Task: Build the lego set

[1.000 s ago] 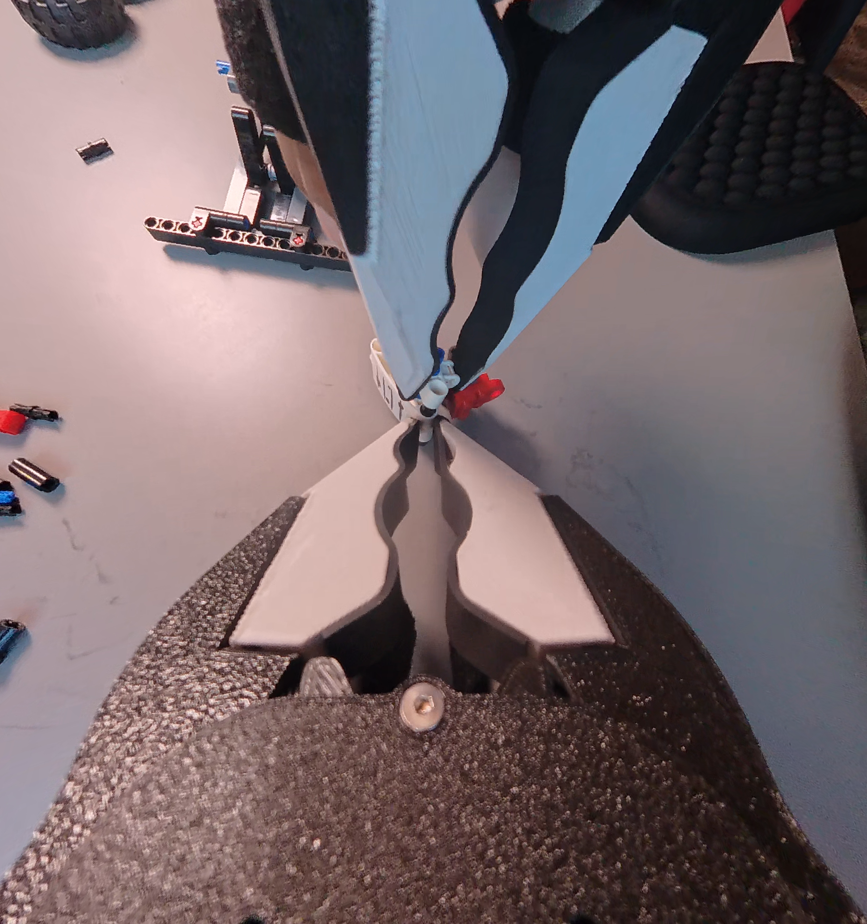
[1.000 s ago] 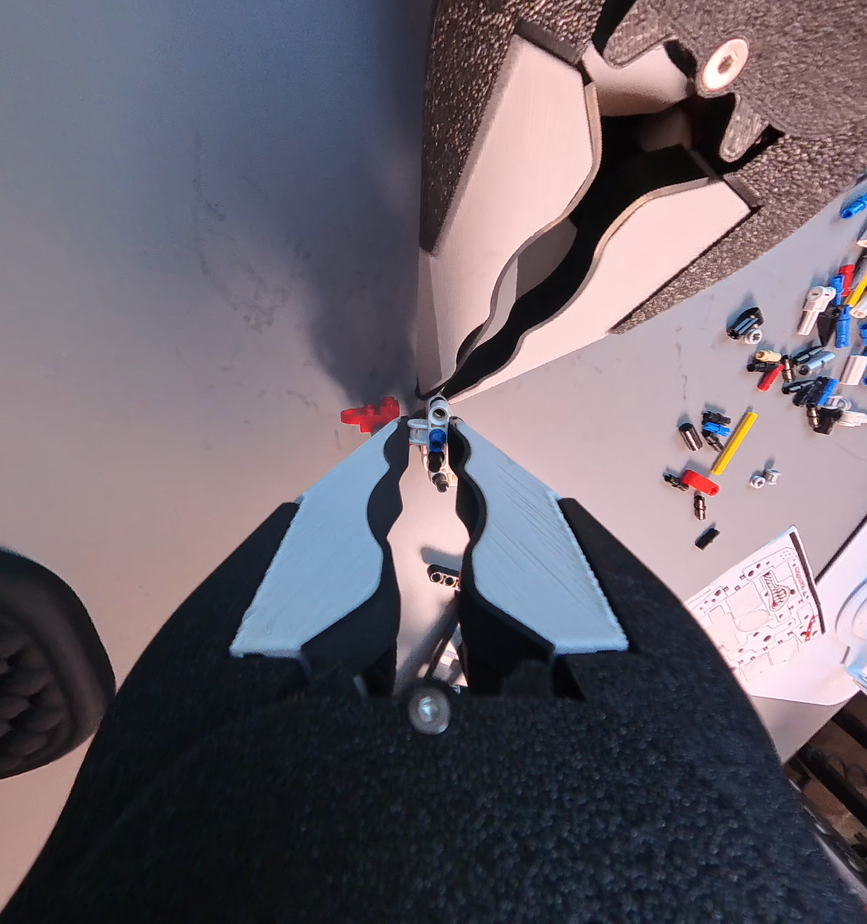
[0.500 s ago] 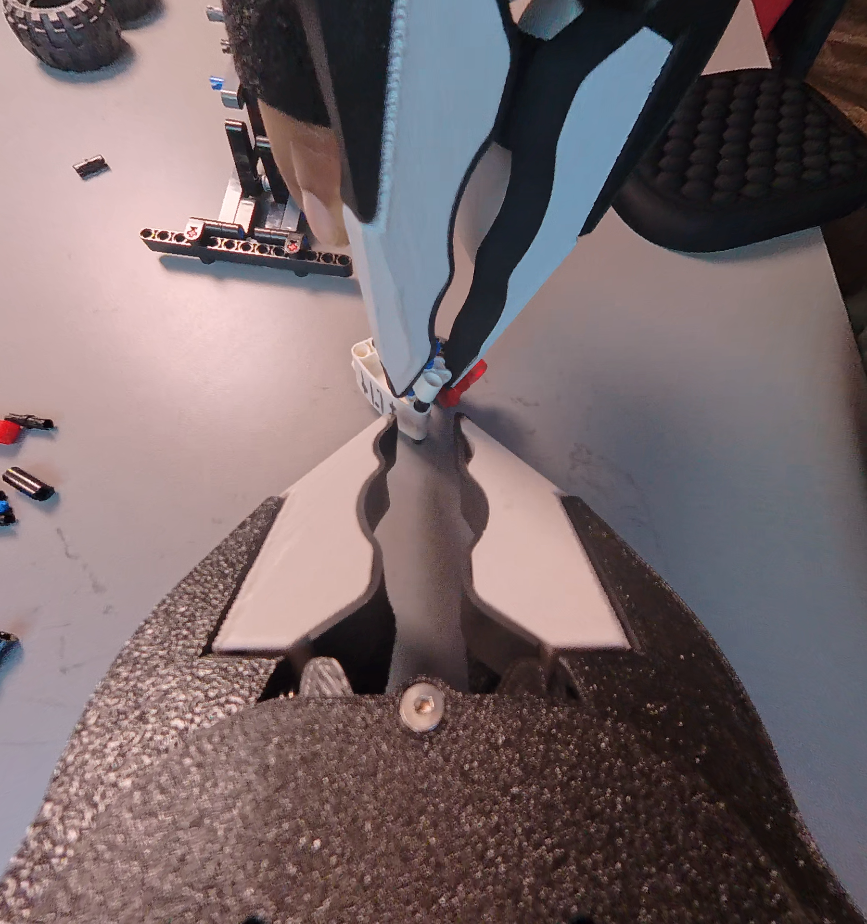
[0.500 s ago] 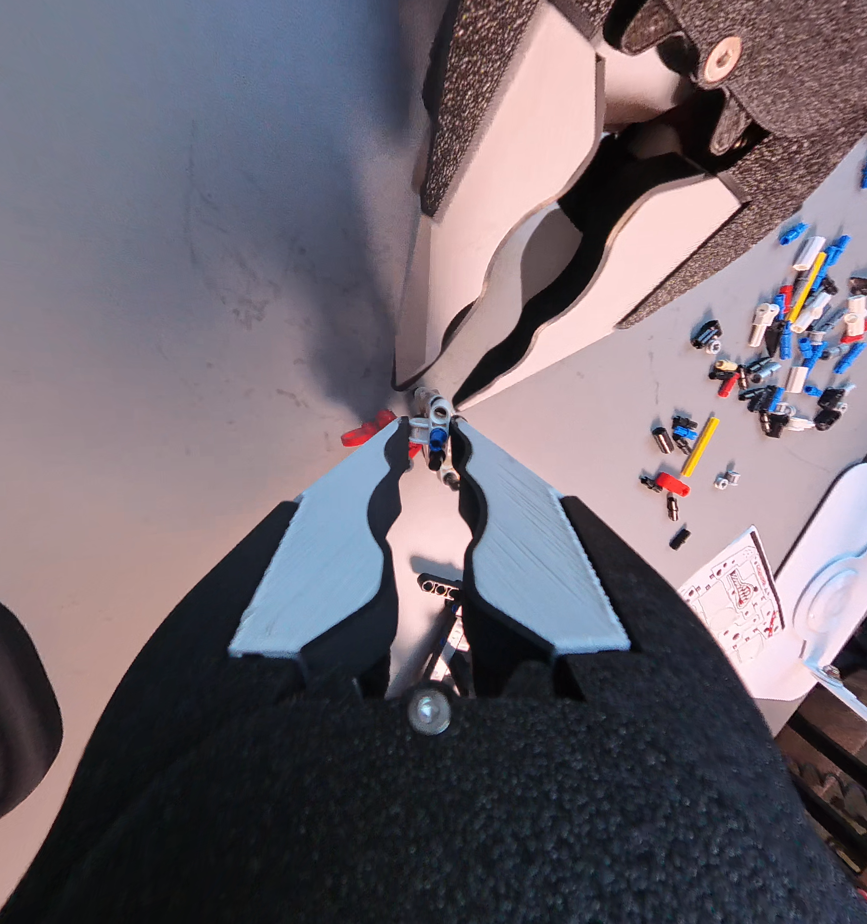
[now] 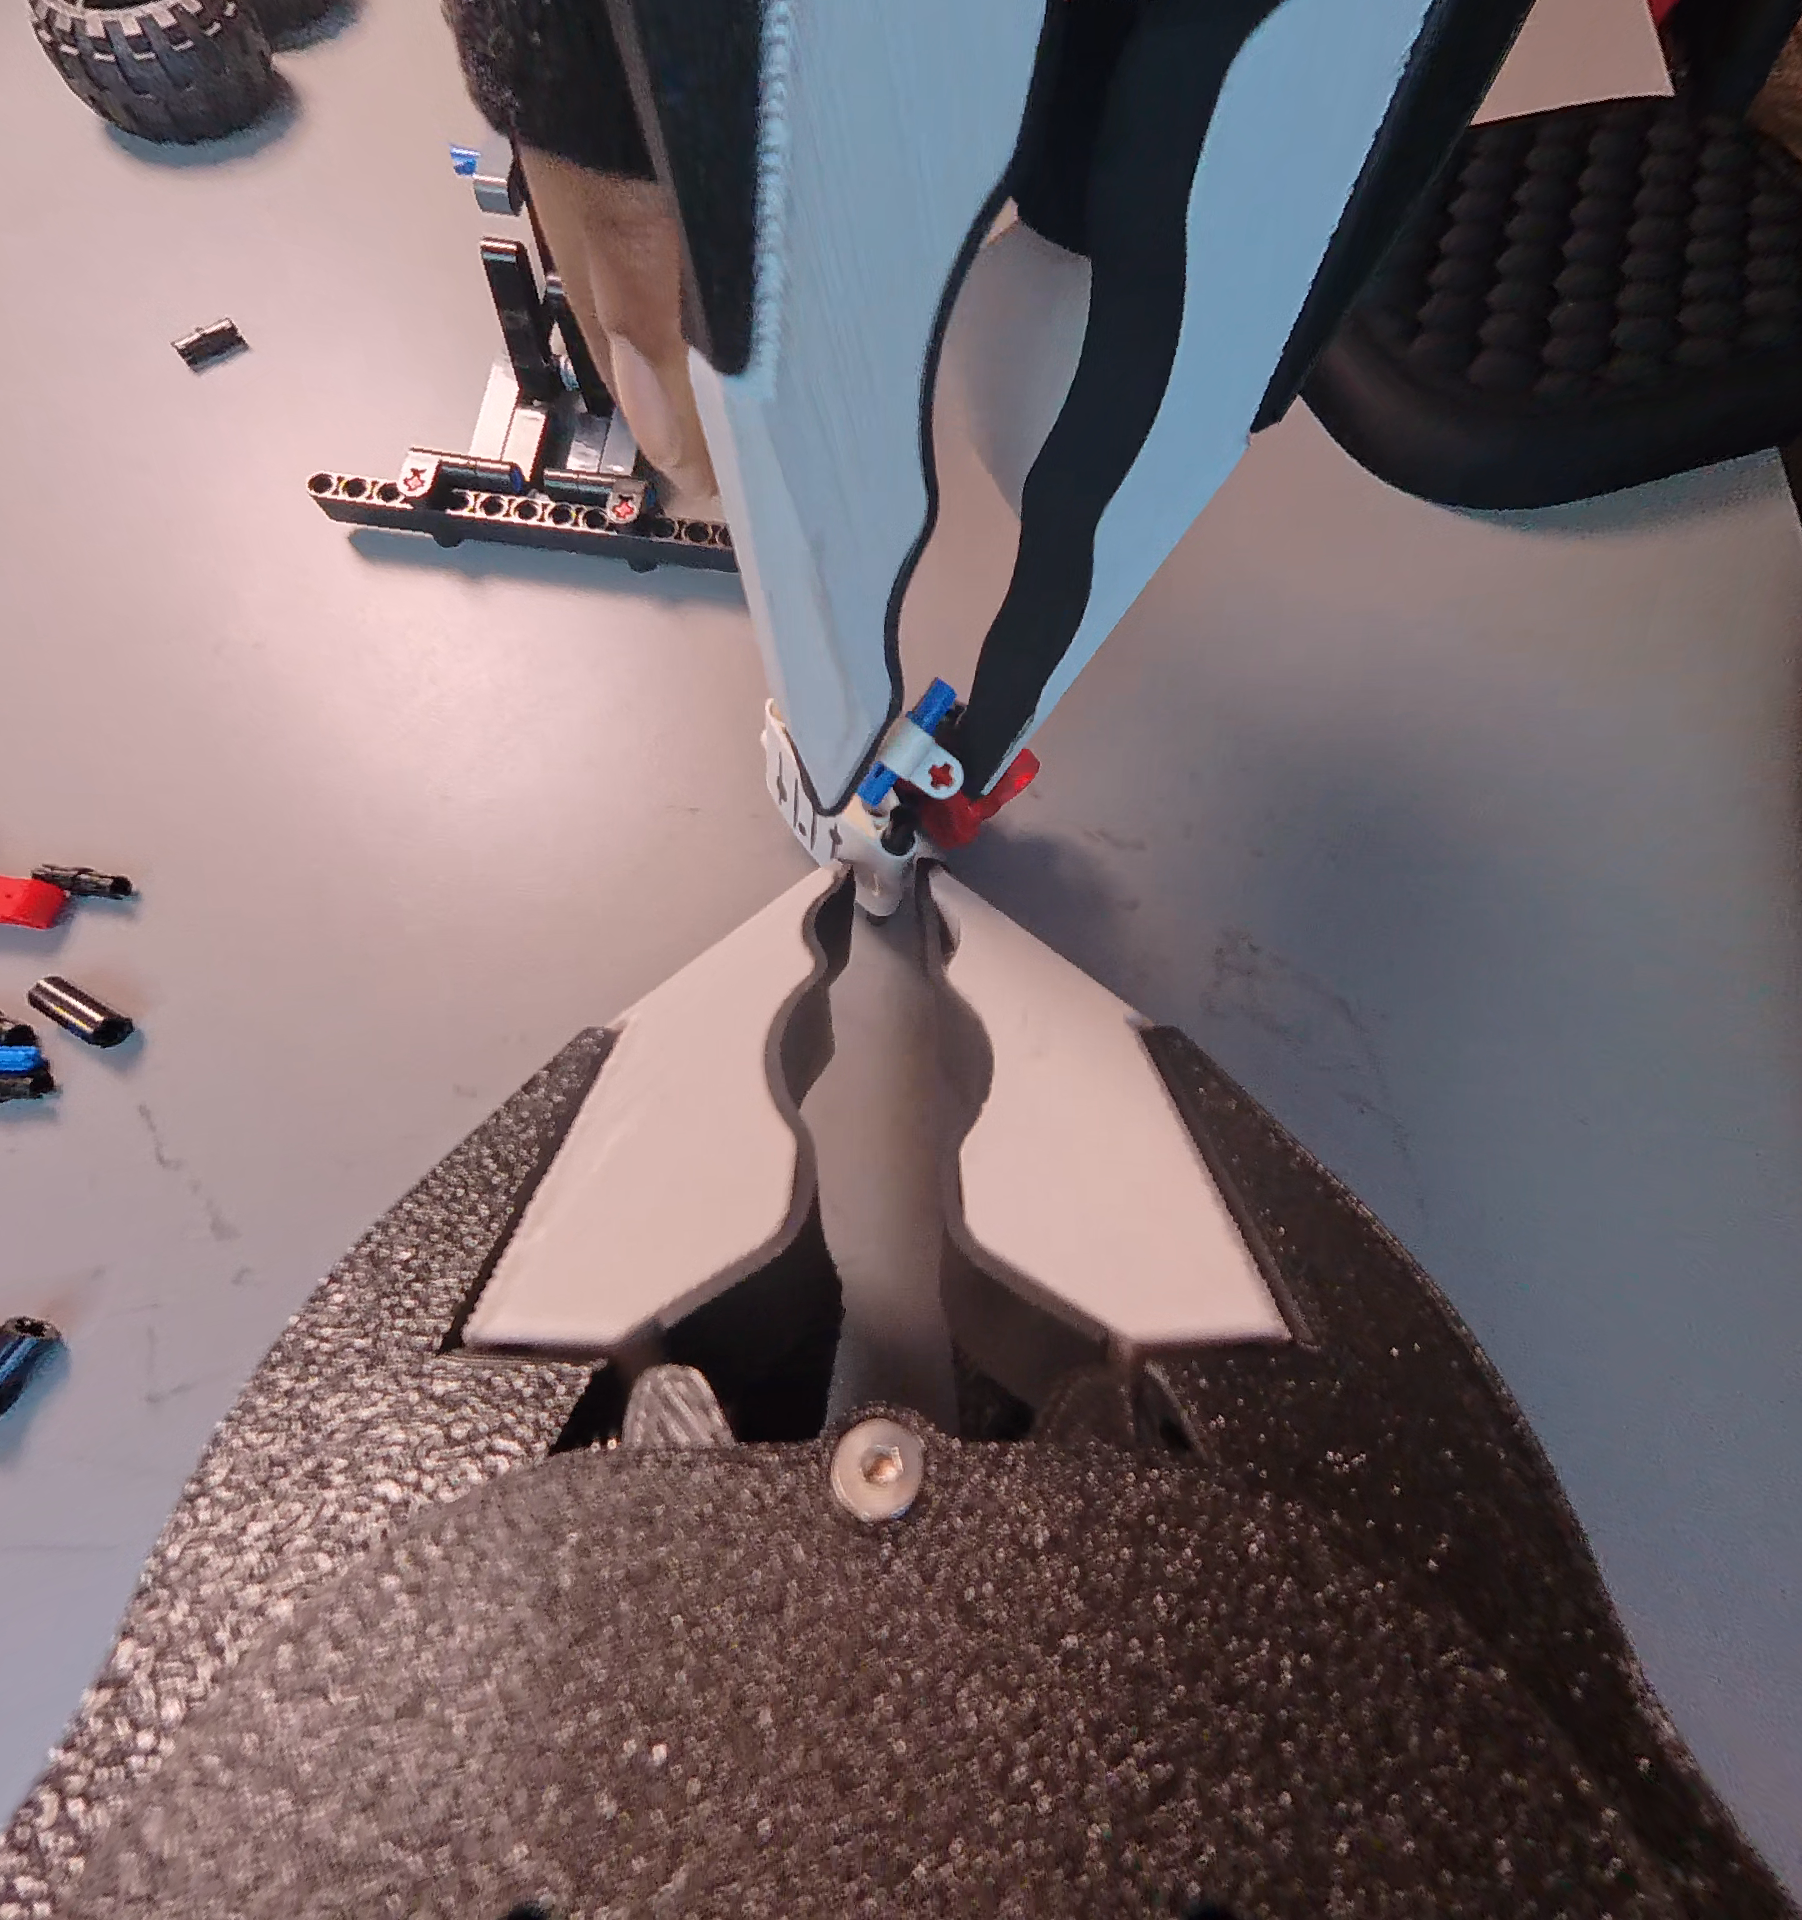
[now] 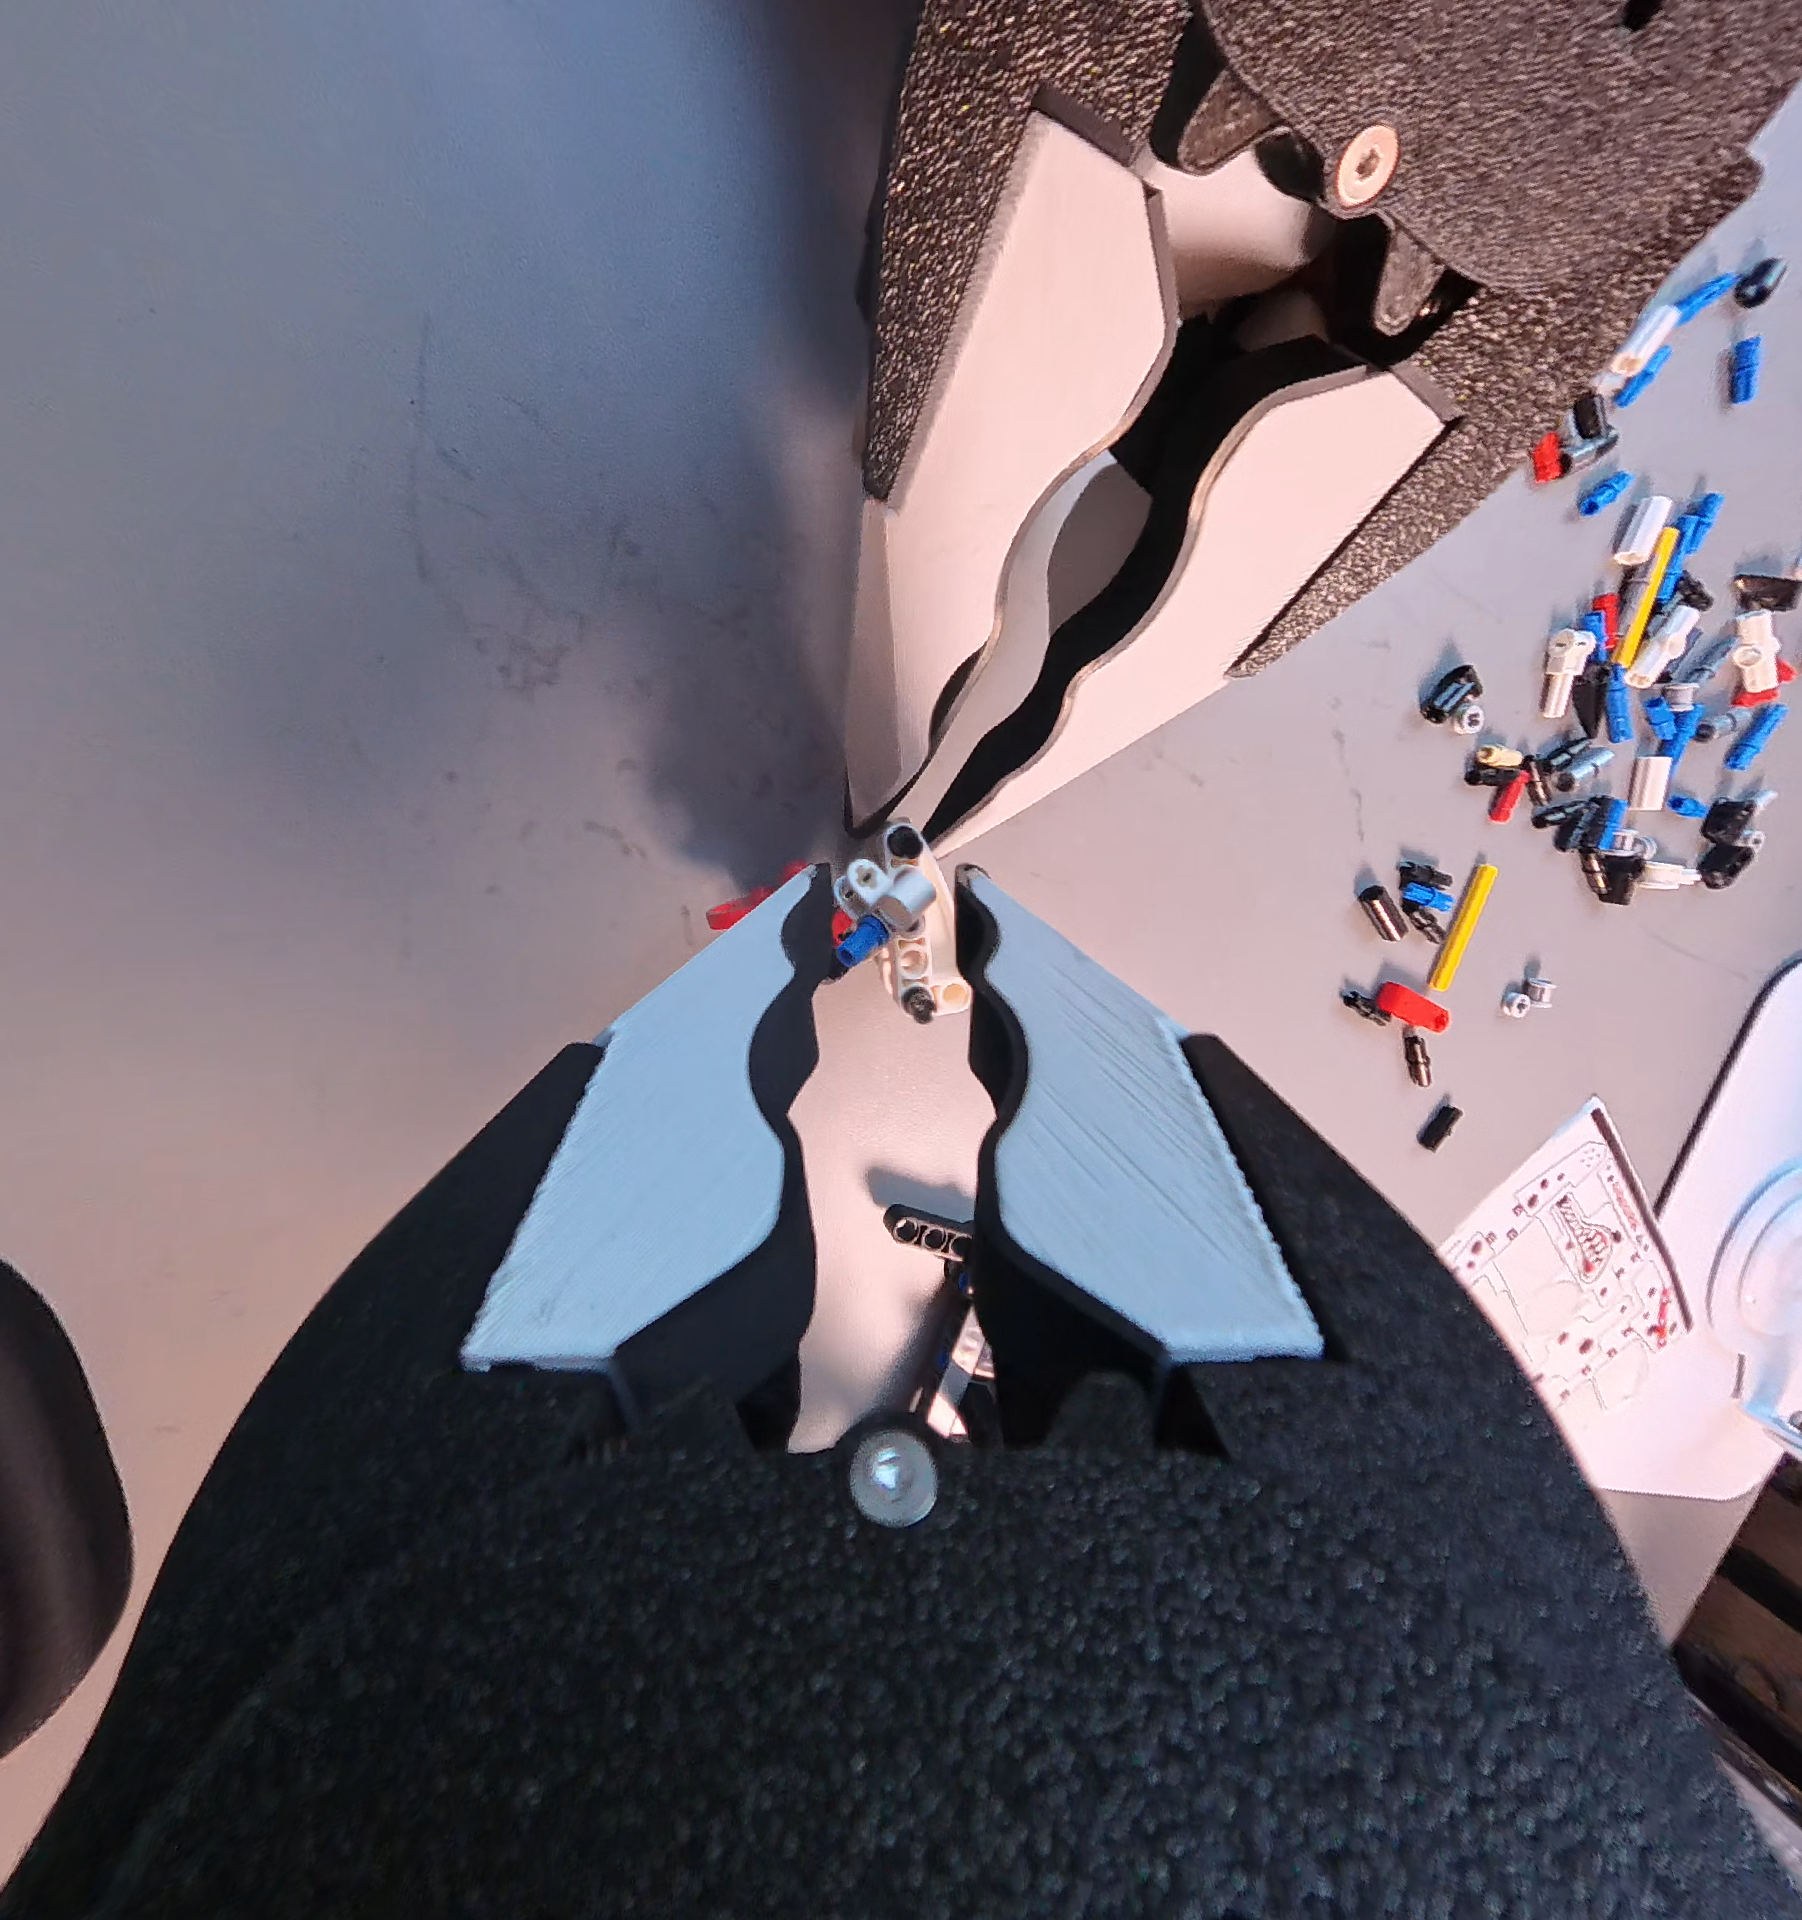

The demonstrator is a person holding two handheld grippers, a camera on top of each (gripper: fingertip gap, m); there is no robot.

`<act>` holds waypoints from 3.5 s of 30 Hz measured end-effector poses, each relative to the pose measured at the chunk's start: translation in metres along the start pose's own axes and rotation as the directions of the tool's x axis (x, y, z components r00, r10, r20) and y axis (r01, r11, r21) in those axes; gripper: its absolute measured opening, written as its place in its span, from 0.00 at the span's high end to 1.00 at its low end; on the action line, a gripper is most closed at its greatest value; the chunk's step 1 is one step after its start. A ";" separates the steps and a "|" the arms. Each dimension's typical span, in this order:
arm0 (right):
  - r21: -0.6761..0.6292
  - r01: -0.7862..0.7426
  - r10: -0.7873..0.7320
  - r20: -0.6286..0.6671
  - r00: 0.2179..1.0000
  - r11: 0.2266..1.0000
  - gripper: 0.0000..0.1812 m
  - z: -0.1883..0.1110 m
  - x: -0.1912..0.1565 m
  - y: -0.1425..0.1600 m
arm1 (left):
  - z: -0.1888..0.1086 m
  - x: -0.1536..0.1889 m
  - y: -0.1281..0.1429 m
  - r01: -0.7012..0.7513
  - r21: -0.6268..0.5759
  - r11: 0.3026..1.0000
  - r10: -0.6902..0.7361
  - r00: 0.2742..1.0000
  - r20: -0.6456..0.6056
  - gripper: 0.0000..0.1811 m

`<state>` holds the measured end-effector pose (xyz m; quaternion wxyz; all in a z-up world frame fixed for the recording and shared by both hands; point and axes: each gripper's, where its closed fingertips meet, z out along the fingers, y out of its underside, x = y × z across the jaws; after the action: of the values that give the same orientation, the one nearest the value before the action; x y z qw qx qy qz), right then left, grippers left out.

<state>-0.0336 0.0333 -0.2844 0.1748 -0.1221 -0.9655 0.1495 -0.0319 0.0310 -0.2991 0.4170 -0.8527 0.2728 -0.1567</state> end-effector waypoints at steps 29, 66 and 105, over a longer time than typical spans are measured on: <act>0.720 -0.286 0.278 0.134 0.951 0.632 0.90 -0.098 0.001 -0.078 | -0.081 0.059 -0.085 0.447 0.433 0.783 -0.077 0.759 -0.647 0.93; 0.294 -0.292 0.320 -0.050 0.946 0.910 0.92 -0.041 0.008 -0.011 | -0.021 -0.006 -0.016 0.119 0.154 0.981 -0.127 0.991 0.040 0.82; -0.222 -0.334 0.393 0.325 0.860 0.916 0.93 -0.009 -0.005 0.005 | 0.011 -0.001 -0.004 0.014 -0.024 1.000 -0.012 0.998 0.067 0.96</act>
<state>-0.0245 0.0388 -0.2793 -0.0480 -0.2862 -0.9490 0.1228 -0.0261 0.0406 -0.3023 0.4146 -0.8642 0.2550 -0.1276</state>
